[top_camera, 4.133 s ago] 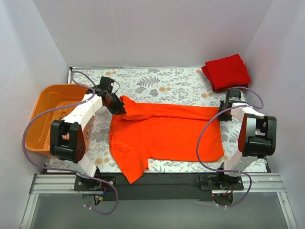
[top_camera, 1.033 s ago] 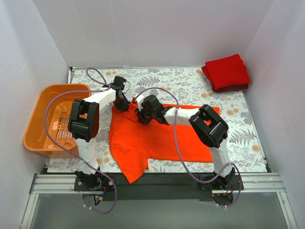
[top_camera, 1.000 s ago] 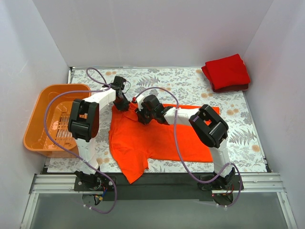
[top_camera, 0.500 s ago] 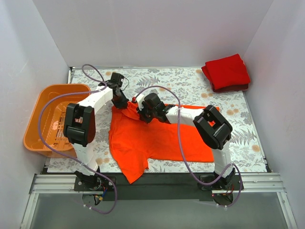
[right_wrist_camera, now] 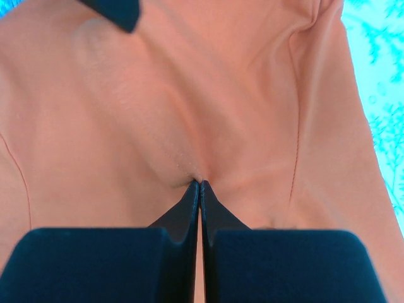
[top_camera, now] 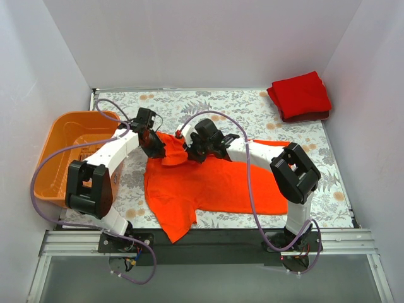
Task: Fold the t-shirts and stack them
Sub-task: Fold the tshirt
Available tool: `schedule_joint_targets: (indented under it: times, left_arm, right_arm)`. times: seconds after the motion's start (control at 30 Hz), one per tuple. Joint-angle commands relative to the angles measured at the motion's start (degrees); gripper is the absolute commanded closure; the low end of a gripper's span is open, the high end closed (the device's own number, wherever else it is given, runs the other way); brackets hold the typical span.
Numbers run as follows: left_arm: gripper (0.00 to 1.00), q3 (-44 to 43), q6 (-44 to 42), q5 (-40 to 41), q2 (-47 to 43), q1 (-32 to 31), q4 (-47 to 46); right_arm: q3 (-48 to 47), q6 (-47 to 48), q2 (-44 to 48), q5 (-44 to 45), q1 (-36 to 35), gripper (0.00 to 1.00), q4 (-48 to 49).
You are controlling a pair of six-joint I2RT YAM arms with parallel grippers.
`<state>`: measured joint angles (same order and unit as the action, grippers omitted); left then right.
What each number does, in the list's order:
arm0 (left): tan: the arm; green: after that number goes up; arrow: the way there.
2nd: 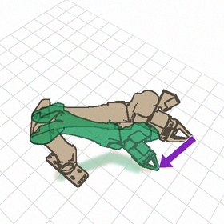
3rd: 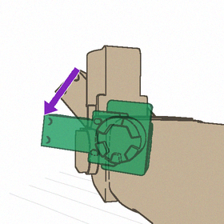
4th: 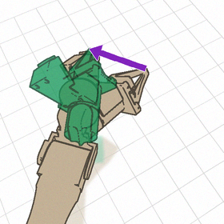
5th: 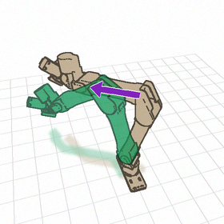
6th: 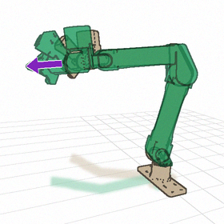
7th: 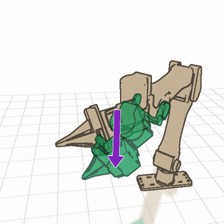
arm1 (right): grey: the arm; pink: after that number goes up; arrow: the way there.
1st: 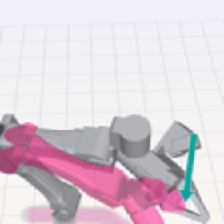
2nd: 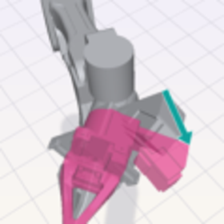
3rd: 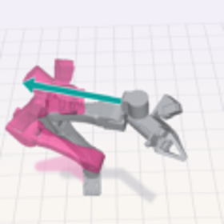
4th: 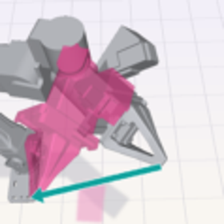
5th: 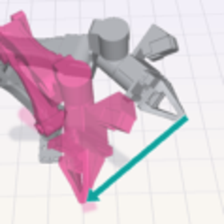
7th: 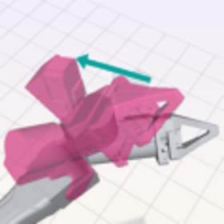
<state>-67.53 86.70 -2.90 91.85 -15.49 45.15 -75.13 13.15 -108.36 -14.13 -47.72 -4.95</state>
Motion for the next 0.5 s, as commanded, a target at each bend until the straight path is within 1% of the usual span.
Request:
schedule_joint_targets:
  times: [0.0,0.2,0.47]
  left_arm:
    - [0.95,4.22,2.86,-1.41,-4.57,-0.42,-0.31]
    - [0.95,9.42,5.76,-2.90,-5.98,-1.12,-3.13]
    - [0.96,11.63,9.80,-0.98,-7.21,-3.93,-4.19]
  right_arm:
    - [0.77,4.16,0.61,-1.95,0.35,0.99,-3.22]
    - [0.69,5.84,-1.42,-1.25,0.62,0.98,-4.71]
    - [-0.80,8.91,-4.05,0.33,0.62,0.98,-7.53]
